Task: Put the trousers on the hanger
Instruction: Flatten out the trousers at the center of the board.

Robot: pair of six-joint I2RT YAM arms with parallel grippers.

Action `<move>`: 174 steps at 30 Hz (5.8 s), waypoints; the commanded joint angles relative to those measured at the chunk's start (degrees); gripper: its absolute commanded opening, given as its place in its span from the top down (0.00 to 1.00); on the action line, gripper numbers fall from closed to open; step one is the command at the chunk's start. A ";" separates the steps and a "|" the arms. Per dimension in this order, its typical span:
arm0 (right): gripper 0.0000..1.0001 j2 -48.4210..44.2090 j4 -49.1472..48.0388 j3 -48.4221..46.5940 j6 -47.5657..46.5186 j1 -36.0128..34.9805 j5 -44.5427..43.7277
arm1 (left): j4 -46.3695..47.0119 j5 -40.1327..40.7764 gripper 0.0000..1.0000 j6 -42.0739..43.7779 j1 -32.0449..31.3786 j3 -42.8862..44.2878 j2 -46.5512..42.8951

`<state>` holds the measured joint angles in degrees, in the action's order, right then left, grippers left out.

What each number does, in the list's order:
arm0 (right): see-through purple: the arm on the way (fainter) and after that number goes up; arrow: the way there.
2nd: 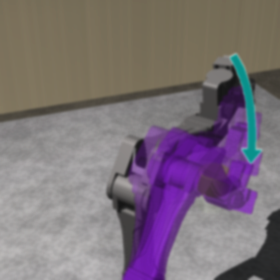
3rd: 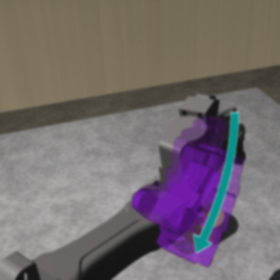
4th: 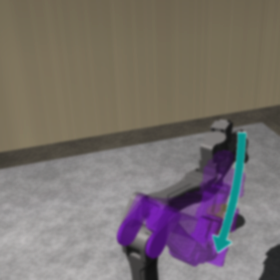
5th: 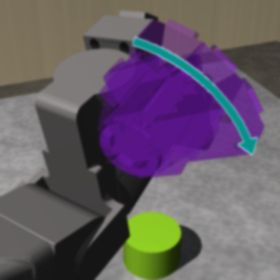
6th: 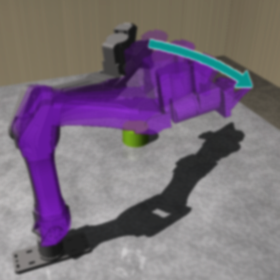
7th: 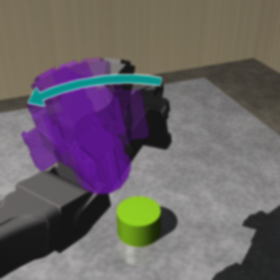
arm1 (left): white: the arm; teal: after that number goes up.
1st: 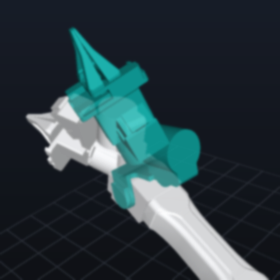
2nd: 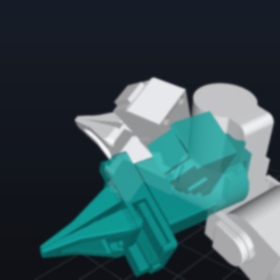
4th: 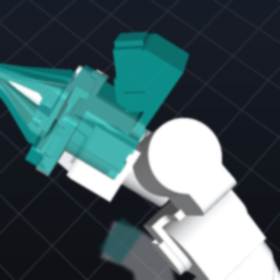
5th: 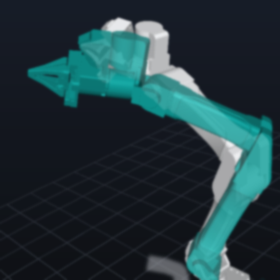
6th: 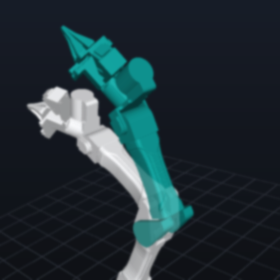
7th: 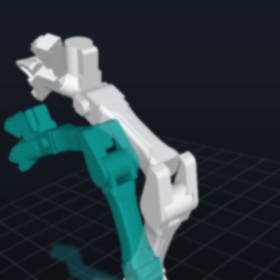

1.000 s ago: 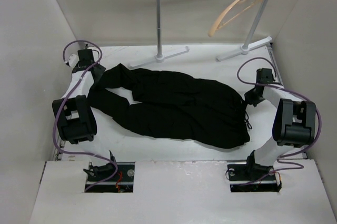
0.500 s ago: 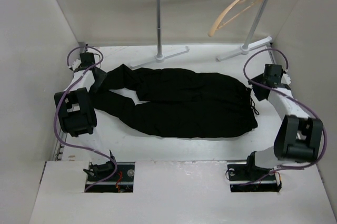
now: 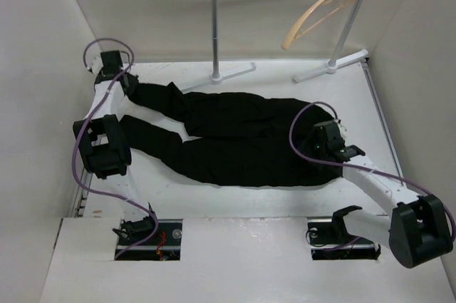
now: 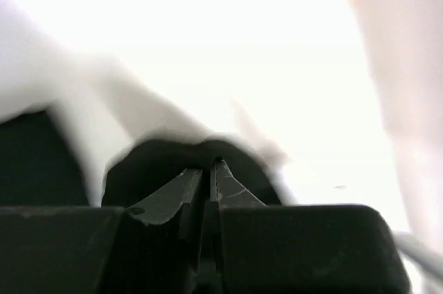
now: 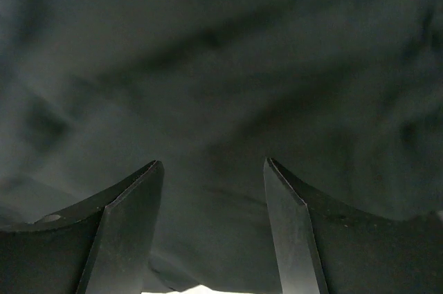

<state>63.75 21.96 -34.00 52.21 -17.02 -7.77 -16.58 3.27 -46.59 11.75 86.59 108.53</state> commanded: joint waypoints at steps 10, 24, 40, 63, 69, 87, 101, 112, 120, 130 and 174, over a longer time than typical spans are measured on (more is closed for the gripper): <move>0.31 -1.69 2.83 -2.12 -0.08 -2.80 1.27 | 1.20 -3.88 0.49 -1.58 11.06 16.52 8.02; 0.71 -0.55 0.81 -1.07 -3.60 -2.89 3.82 | 4.18 2.00 0.47 -0.70 6.93 -15.82 -9.13; 0.37 0.59 -1.65 5.70 -1.40 -2.72 3.99 | 10.52 -1.79 0.95 -4.14 6.49 -9.78 -13.41; 0.81 -1.08 -1.74 2.62 -2.46 -2.09 8.65 | 4.99 4.90 0.75 0.27 -3.67 -41.04 -35.65; 0.53 -0.38 -3.49 2.18 -2.99 -2.63 9.52 | -5.46 8.06 0.58 4.65 -22.58 -42.73 -42.26; 0.51 0.94 -7.10 3.24 -1.23 -8.51 10.76 | -5.40 18.80 0.50 14.86 -28.05 -39.02 -34.26; 0.51 2.26 -6.93 3.24 -0.53 -8.51 7.69 | -10.91 19.84 0.96 6.36 -29.80 -44.04 -45.66; 0.46 9.64 -8.24 1.30 0.27 -6.49 7.59 | -43.45 23.38 0.86 -39.80 -34.22 -59.33 -75.82; 0.45 11.66 -9.83 1.66 0.00 -6.32 9.00 | -40.99 32.65 0.41 -30.07 -31.82 -51.62 -75.94; 0.76 10.79 -9.65 1.39 -0.61 -6.67 10.49 | -18.88 29.63 0.38 -13.90 -15.17 -45.62 -53.62; 0.68 7.80 -9.39 2.71 -1.23 -6.76 11.29 | 4.62 0.45 0.58 -8.61 21.08 -49.43 -44.83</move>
<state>71.99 13.28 -30.92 51.22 -23.68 3.66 -12.80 9.96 -51.57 30.72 36.01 59.46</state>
